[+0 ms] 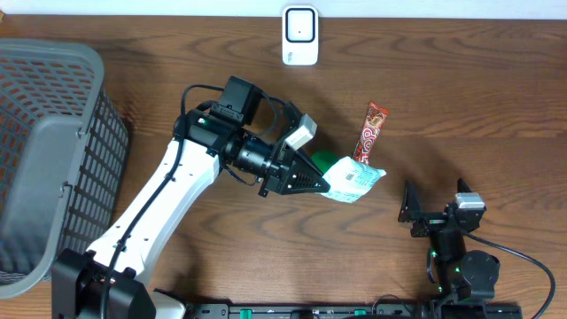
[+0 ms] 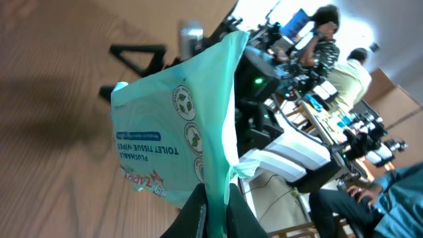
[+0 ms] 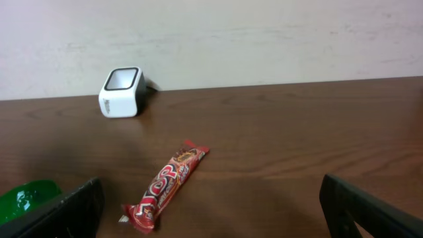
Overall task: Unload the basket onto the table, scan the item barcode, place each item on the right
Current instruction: 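Raise the mint-green pack with the left gripper up to the scanner face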
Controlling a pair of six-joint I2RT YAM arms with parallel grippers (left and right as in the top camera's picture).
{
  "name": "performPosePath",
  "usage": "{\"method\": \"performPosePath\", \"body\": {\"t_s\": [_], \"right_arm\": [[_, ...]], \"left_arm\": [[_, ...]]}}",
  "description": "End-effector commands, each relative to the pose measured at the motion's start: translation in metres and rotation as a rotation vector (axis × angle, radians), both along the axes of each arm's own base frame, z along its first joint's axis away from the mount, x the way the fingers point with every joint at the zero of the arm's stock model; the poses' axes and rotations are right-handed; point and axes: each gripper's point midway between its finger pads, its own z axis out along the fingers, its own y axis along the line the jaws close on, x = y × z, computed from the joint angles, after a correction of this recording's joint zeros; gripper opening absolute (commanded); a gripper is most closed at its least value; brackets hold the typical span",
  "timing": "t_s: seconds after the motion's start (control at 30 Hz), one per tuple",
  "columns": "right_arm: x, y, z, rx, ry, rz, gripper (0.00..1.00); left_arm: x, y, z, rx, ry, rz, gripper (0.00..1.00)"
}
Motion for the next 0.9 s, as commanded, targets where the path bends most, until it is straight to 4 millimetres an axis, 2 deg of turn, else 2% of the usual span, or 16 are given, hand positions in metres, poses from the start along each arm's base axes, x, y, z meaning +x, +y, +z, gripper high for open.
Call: {"method": "performPosePath", "body": {"t_s": [0.0, 0.87], "right_arm": [[-0.0001, 0.0009, -0.001, 0.013, 0.003, 0.003, 0.99], [-0.0001, 0.0009, -0.001, 0.013, 0.003, 0.003, 0.99]], "left_arm": [[-0.0093, 0.0015, 0.0183, -0.134, -0.076, -0.047, 0.07], [-0.0078, 0.0021, 0.0181, -0.122, -0.053, -0.039, 0.07]]}}
